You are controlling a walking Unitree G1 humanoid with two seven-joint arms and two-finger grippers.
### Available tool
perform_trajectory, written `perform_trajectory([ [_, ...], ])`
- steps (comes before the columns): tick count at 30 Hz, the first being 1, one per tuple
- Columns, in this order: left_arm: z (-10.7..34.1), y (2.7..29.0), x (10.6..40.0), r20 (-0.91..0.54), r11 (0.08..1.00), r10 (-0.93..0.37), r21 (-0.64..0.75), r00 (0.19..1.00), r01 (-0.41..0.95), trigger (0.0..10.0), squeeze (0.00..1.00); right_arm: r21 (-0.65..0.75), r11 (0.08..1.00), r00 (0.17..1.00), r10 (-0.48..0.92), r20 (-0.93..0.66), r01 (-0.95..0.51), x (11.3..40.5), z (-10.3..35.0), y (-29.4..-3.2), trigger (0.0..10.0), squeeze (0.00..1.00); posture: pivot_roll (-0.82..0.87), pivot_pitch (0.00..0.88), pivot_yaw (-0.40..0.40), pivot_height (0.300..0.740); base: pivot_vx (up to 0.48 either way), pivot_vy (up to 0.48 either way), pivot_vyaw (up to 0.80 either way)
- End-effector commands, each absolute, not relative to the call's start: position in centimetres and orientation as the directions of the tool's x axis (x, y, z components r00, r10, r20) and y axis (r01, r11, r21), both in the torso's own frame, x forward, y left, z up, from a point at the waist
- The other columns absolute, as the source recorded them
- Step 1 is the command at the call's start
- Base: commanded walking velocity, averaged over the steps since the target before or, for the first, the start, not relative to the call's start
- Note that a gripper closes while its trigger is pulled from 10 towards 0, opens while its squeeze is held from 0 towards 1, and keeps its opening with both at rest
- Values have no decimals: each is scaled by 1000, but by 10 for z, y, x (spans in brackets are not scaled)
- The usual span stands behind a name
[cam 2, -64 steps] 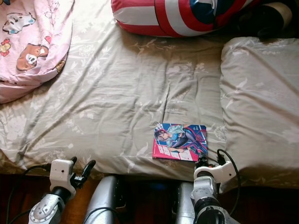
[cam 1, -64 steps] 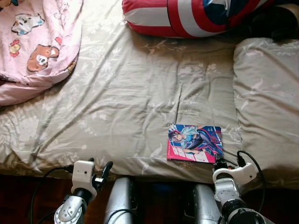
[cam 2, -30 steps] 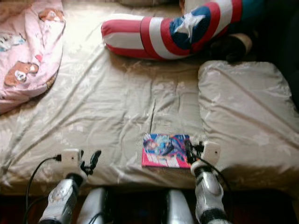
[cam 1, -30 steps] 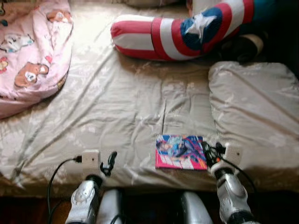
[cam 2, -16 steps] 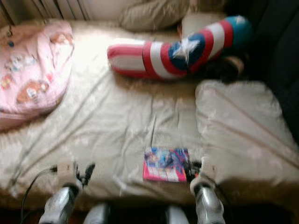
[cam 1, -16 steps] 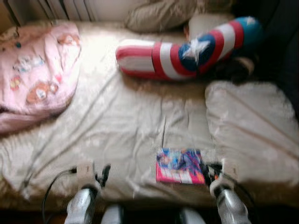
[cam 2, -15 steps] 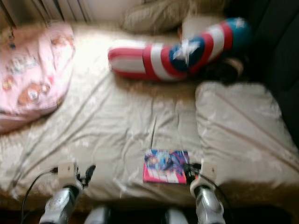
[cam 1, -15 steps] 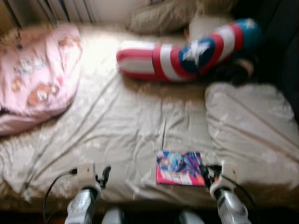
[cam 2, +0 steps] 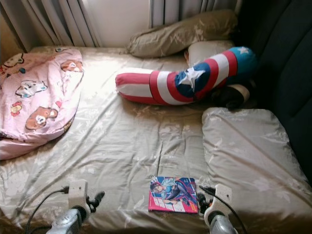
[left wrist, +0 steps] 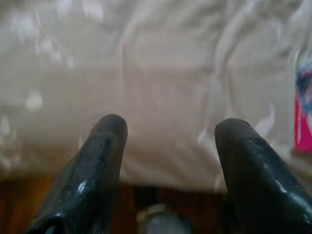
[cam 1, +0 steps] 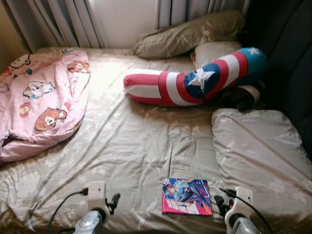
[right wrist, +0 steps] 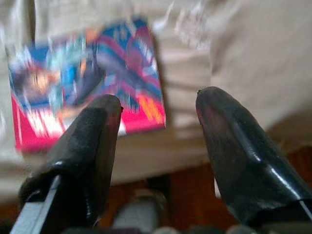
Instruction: Clean up the room
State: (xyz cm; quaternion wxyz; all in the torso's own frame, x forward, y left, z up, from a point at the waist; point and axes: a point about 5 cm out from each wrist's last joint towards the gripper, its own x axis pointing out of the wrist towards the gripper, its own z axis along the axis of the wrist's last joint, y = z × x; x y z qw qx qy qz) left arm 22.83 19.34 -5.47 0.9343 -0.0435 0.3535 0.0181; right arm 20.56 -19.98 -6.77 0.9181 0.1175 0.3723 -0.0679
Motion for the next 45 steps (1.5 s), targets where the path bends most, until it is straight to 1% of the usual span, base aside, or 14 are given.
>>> perform_trajectory([
  [1, -60, 195, 220, -693, 994, 6, -76, 721, -81, 10000, 0, 155, 966, 686, -32, -727, 208, 199, -72, -198, 10000, 0, -39, 34, -4, 740, 0, 0, 0],
  [4, -60, 199, 219, -684, 986, 48, -82, 728, -143, 10000, 0, 163, 953, 684, -60, -727, 257, 195, -74, -199, 10000, 0, -37, 33, 0, 740, 0, 0, 0],
  [6, -64, 205, 212, -707, 982, 82, -63, 703, -178, 10000, 0, 123, 976, 659, -28, -751, 182, 188, -78, -196, 10000, 0, -39, 33, 4, 740, 0, 0, 0],
  [11, -69, 207, 203, -727, 981, 78, -65, 682, -181, 10000, 0, 98, 990, 642, 10, -766, 102, 183, -81, -191, 10000, 0, -36, 29, 4, 740, 0, 0, 0],
  [15, -72, 210, 196, -740, 980, 88, -56, 667, -191, 10000, 0, 95, 989, 636, -1, -772, 117, 180, -83, -190, 10000, 0, -40, 23, 7, 740, 0, 0, 0],
  [19, -74, 212, 192, -748, 982, 91, -42, 657, -184, 10000, 0, 66, 994, 620, 0, -785, 84, 176, -85, -187, 10000, 0, -47, 14, 15, 740, 0, 0, 0],
  [22, -74, 212, 192, -749, 987, 80, -35, 657, -160, 10000, 0, 75, 989, 624, -20, -781, 126, 174, -86, -187, 10000, 0, -51, 7, 16, 740, 0, 0, 0],
  [26, -74, 210, 191, -749, 985, 76, -44, 659, -164, 10000, 0, 68, 992, 620, -12, -784, 105, 173, -87, -187, 10000, 0, -48, 8, 16, 740, 0, 0, 708],
  [30, -75, 206, 192, -753, 988, 63, -45, 655, -147, 10000, 0, 67, 991, 602, -14, -799, 113, 167, -90, -186, 10000, 0, -40, 21, 17, 740, 0, 0, 800],
  [32, -75, 206, 192, -754, 988, 62, -45, 655, -146, 10000, 0, 65, 992, 601, -15, -799, 111, 166, -90, -187, 10000, 0, -40, 42, 14, 740, 0, 0, 619],
  [35, -75, 205, 192, -756, 989, 61, -44, 652, -144, 10000, 0, 91, 984, 602, -20, -798, 154, 165, -90, -187, 10000, 0, -37, 55, 12, 740, 0, 0, 0],
  [37, -75, 205, 192, -760, 989, 61, -41, 647, -141, 10000, 0, 95, 983, 605, -19, -796, 156, 166, -90, -188, 10000, 0, -26, 88, 5, 740, 0, 0, 0],
  [45, -74, 206, 194, -754, 988, 67, -41, 654, -149, 10000, 0, 112, 977, 603, -19, -797, 179, 166, -89, -192, 10000, 0, -12, 154, 4, 740, 0, 270, 0],
])
